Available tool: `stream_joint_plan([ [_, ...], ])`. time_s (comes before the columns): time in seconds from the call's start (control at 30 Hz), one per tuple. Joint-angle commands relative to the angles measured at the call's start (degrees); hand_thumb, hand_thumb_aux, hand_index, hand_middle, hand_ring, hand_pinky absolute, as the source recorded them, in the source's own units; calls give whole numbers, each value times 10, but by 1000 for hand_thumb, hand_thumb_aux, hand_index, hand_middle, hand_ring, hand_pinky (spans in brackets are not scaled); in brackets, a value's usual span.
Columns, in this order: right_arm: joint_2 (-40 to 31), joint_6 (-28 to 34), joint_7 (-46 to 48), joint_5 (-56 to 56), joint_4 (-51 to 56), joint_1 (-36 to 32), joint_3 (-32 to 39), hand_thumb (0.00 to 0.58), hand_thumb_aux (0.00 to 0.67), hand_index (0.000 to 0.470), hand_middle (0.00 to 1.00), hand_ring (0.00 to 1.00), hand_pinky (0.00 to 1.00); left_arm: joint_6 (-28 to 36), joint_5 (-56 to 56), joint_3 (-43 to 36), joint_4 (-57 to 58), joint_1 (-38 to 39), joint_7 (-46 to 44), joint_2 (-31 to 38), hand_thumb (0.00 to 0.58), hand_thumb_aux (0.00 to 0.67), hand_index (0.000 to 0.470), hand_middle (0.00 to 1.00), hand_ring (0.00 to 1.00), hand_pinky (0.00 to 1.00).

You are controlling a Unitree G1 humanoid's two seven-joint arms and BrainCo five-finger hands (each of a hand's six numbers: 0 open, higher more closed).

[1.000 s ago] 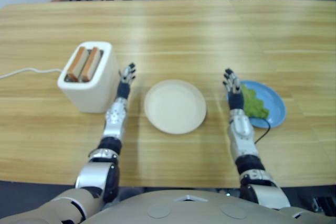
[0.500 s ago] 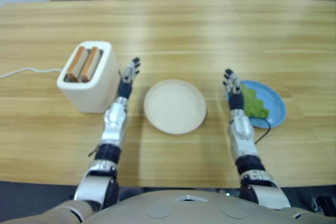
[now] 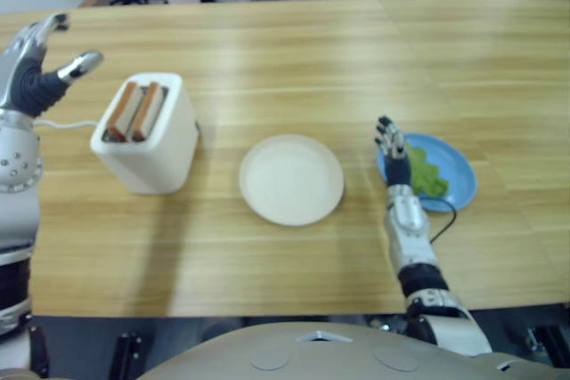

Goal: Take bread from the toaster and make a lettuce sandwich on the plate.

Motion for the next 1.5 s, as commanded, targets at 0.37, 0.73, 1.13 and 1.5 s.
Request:
stream_joint_plan([
  [0.37, -3, 11, 4, 0, 1, 3, 0, 0, 0, 0, 0, 0, 0, 44, 88, -123, 138, -39, 15, -16, 0, 0, 0, 0, 0, 0],
  [0.73, -6, 17, 2, 3, -3, 9, -5, 0, 0, 0, 0, 0, 0, 56, 113, -163, 136, -38, 14, -30, 0, 0, 0, 0, 0, 0],
  [1.13, -5, 24, 2, 4, -18, 19, -6, 0, 0, 0, 0, 0, 0, 66, 135, -193, 142, -30, 11, -42, 0, 0, 0, 0, 0, 0],
  [1.5, -5, 30, 1, 4, -25, 24, -6, 0, 0, 0, 0, 0, 0, 59, 122, -172, 135, -34, 46, -51, 580, 670, 460, 0, 0, 0],
])
